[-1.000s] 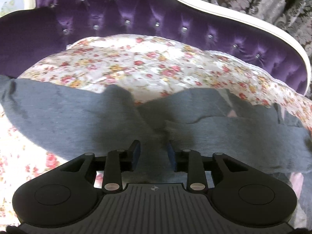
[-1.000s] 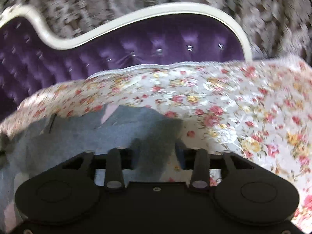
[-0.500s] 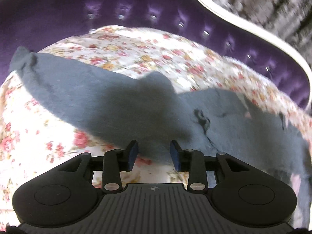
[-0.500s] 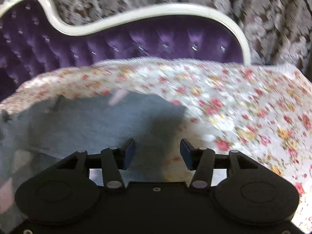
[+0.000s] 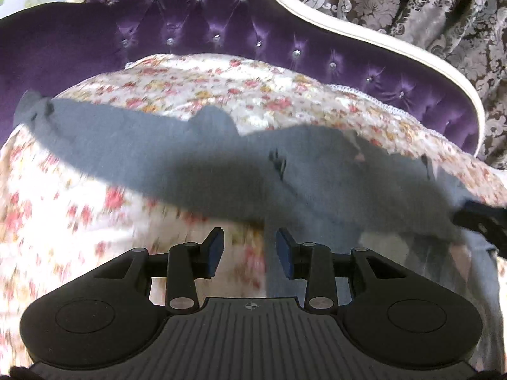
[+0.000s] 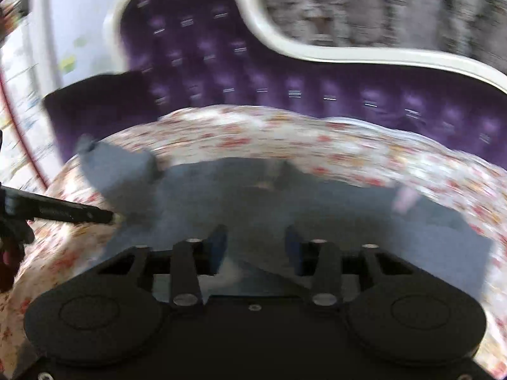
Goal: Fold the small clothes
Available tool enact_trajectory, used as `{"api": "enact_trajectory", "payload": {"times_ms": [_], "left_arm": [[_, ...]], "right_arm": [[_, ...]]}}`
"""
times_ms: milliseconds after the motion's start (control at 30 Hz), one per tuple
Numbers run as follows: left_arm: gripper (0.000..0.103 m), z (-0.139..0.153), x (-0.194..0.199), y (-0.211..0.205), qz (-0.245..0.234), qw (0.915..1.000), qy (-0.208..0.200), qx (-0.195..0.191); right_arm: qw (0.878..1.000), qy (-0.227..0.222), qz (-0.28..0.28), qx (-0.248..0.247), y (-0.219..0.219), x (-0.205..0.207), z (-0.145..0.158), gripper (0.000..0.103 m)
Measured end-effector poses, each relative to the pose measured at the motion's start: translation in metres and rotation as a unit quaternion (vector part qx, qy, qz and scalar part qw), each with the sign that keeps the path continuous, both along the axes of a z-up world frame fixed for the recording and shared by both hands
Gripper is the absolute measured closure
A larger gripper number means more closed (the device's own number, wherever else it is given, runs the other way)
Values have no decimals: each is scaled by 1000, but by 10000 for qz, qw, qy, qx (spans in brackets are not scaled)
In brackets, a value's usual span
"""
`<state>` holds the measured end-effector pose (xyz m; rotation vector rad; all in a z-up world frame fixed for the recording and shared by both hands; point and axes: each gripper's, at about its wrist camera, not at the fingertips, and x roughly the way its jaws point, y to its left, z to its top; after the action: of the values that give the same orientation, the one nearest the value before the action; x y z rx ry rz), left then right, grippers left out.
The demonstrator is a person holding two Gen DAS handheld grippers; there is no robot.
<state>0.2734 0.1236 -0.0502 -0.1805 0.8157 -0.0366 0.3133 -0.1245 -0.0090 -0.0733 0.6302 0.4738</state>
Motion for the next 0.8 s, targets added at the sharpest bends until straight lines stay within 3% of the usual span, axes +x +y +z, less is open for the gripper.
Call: {"api": "enact_trajectory", "payload": {"times_ms": [233, 400, 533, 600, 633, 700, 800], "left_arm": [[63, -14, -47, 6, 258, 9996, 58, 85], [62, -13, -60, 13, 259, 9995, -2, 179], [62, -13, -64, 21, 278, 9996, 7, 42], [62, -14, -64, 24, 295, 9996, 7, -20], [61, -14, -64, 26, 306, 9995, 11, -40], [61, -15, -66, 30, 326, 9994, 17, -70], [61, -17, -69, 35, 377, 9992, 27, -100]], "right_arm": [[9959, -242, 858, -127, 83, 7, -15, 60], [9948, -270, 929, -317, 115, 23, -29, 60], [9931, -256, 943, -641, 127, 32, -40, 60], [9916, -233, 997, -789, 131, 37, -43, 76], [9912, -207, 995, -844, 131, 39, -44, 92], [9943, -79, 883, -600, 123, 46, -40, 92], [9978, 230, 607, 151, 102, 55, -28, 96]]}}
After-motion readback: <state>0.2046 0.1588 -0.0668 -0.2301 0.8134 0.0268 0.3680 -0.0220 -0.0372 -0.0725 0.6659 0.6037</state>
